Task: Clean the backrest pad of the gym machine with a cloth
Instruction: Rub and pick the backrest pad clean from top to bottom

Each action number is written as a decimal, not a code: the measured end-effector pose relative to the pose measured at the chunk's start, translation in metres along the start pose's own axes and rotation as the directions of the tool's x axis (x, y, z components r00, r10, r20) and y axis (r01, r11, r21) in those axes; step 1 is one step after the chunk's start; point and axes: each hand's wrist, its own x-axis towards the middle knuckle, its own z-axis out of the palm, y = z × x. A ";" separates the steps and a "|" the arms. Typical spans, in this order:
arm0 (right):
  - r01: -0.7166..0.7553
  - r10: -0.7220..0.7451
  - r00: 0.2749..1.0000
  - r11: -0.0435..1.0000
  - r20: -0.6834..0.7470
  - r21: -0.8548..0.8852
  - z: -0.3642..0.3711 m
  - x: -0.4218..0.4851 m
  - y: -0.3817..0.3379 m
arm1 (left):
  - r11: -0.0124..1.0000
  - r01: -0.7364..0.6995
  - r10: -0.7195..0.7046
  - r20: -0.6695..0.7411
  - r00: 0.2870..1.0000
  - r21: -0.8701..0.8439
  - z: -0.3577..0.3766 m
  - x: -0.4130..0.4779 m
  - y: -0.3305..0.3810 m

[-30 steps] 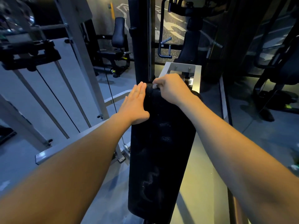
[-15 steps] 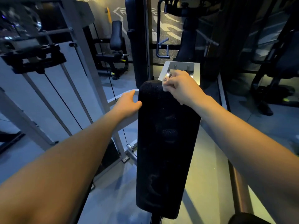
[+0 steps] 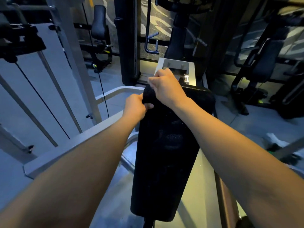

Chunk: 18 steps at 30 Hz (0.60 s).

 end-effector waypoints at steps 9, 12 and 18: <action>0.064 -0.064 0.998 0.997 0.015 -0.051 -0.027 -0.032 0.038 | 0.999 -0.010 0.010 -0.011 1.000 -0.035 0.002 -0.002 -0.002; -0.059 0.059 0.998 0.998 -0.011 -0.013 -0.029 -0.045 0.044 | 0.998 0.006 -0.007 -0.010 1.000 -0.068 0.003 -0.002 -0.001; -0.166 0.165 0.984 0.986 0.066 0.016 -0.004 0.001 0.004 | 0.999 0.030 -0.031 -0.031 0.999 -0.041 0.004 -0.001 -0.001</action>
